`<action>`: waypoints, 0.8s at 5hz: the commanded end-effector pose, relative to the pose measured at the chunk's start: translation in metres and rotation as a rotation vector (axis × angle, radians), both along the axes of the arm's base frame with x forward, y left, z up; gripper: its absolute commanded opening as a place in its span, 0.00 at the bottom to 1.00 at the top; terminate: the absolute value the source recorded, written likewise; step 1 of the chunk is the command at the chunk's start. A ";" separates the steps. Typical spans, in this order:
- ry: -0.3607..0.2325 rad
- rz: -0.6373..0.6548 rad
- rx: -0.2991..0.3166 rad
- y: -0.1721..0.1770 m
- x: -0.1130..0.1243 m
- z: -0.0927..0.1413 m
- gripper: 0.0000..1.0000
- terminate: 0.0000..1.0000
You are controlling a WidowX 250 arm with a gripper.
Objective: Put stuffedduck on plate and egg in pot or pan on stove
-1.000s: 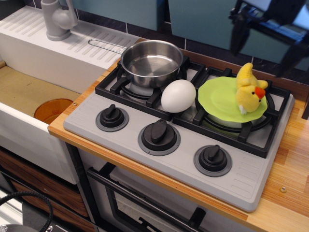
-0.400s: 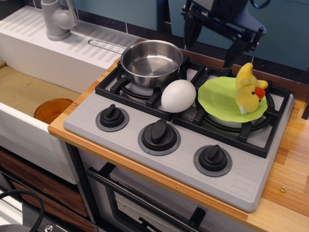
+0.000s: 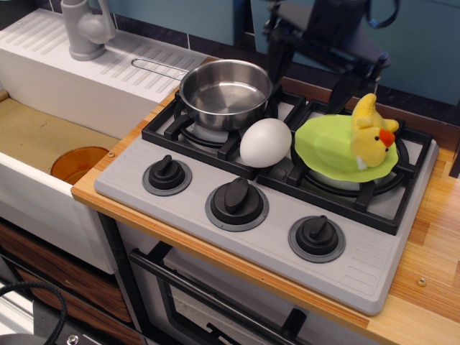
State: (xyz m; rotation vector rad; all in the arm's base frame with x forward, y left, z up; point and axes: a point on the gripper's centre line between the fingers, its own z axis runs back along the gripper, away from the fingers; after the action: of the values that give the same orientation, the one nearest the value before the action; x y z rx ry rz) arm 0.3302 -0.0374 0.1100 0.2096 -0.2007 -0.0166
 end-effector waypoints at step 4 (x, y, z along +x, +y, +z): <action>-0.130 -0.011 -0.049 0.028 0.004 -0.015 1.00 0.00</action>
State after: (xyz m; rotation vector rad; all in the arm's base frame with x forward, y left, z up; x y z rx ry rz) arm 0.3264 -0.0090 0.0772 0.1659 -0.2784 -0.0181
